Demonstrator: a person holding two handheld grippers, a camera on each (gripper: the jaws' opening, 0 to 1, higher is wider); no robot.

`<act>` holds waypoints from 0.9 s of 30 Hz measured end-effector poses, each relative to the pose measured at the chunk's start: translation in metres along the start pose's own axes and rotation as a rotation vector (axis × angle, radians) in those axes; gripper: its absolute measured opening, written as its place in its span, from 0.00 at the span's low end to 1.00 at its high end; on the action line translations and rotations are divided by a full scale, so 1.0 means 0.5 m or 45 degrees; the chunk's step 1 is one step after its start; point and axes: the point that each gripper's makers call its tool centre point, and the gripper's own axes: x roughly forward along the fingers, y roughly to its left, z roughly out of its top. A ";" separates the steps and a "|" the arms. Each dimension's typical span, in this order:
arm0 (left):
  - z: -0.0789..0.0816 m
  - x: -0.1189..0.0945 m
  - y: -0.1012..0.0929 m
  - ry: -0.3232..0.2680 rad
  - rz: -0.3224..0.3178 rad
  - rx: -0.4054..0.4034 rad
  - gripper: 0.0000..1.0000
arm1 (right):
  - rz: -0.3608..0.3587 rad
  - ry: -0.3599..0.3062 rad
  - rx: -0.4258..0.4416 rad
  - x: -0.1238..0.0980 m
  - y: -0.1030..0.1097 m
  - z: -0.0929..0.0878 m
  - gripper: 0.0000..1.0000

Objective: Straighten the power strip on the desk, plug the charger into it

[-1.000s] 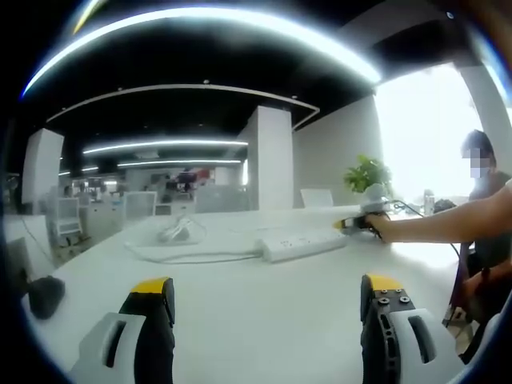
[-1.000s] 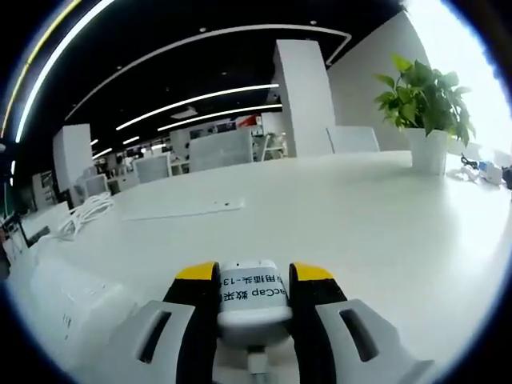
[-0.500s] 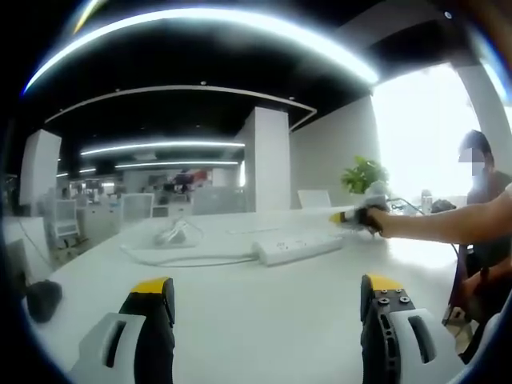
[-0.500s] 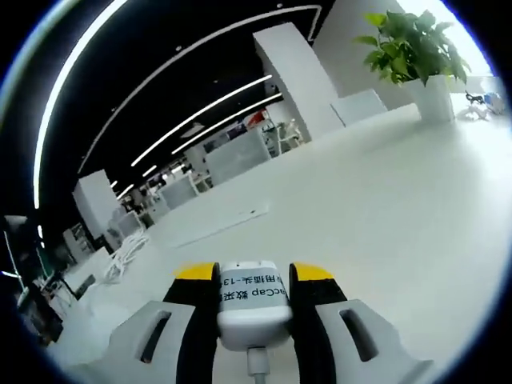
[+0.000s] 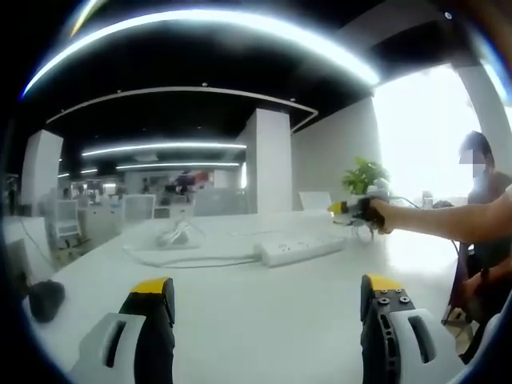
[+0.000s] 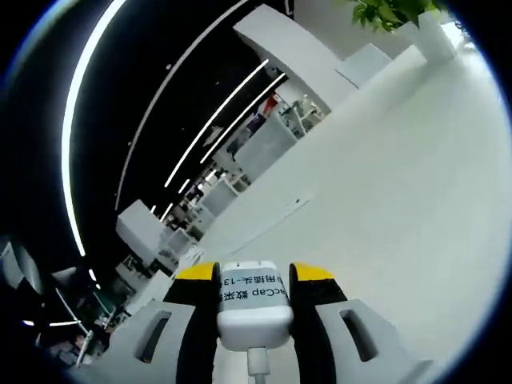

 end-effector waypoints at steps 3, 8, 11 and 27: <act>-0.001 -0.001 0.001 -0.001 0.001 -0.003 0.99 | 0.078 0.030 0.113 -0.001 0.026 -0.009 0.32; -0.001 -0.004 0.001 -0.003 0.002 -0.004 0.99 | 0.126 0.068 0.167 -0.010 0.041 -0.014 0.32; -0.001 -0.004 0.000 -0.005 0.002 -0.007 0.99 | 0.206 0.093 0.234 -0.013 0.051 -0.004 0.32; -0.002 -0.009 0.003 -0.008 0.005 -0.012 0.99 | 0.224 0.316 0.213 -0.017 0.110 -0.018 0.33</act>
